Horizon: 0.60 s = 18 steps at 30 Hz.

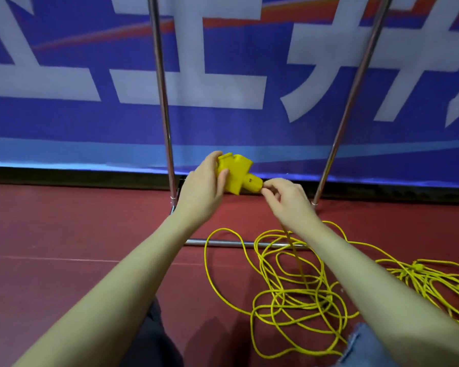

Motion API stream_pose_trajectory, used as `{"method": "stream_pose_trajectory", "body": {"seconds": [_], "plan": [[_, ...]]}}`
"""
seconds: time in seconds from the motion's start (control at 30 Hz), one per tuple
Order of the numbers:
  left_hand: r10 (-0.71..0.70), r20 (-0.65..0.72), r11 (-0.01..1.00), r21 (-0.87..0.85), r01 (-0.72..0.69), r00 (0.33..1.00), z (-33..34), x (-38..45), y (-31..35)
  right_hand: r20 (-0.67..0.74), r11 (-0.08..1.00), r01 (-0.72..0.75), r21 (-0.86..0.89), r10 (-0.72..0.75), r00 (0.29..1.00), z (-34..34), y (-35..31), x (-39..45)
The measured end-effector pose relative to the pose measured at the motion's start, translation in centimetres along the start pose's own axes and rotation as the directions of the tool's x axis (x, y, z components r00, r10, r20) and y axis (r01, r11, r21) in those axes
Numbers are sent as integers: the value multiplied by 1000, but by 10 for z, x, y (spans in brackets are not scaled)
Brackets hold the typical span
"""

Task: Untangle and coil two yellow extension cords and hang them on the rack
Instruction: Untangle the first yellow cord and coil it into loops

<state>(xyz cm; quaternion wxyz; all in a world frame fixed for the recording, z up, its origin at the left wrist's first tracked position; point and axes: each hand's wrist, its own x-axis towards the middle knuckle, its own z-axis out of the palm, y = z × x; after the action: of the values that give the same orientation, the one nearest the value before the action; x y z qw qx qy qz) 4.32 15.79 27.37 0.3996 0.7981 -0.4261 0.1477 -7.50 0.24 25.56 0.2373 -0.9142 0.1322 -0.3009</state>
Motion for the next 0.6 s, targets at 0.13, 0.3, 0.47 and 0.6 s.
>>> {"method": "stream_pose_trajectory", "body": {"seconds": [0.13, 0.3, 0.47, 0.6], "plan": [[-91, 129, 985, -131, 108, 987, 14, -7, -12, 17, 997, -64, 35, 63, 998, 5, -1, 4], [-155, 186, 975, -128, 181, 970, 31, -4, -14, 84, 997, -71, -30, 73, 994, 5, 5, 15], [-221, 130, 973, 97, 209, 967, 38, 12, -19, 42, 997, -14, 82, 11, 999, 20, 14, 29], [-144, 94, 987, 83, 136, 985, 44, 22, -37, -18, 967, 40, 250, -37, 999, 40, 15, 40]]}}
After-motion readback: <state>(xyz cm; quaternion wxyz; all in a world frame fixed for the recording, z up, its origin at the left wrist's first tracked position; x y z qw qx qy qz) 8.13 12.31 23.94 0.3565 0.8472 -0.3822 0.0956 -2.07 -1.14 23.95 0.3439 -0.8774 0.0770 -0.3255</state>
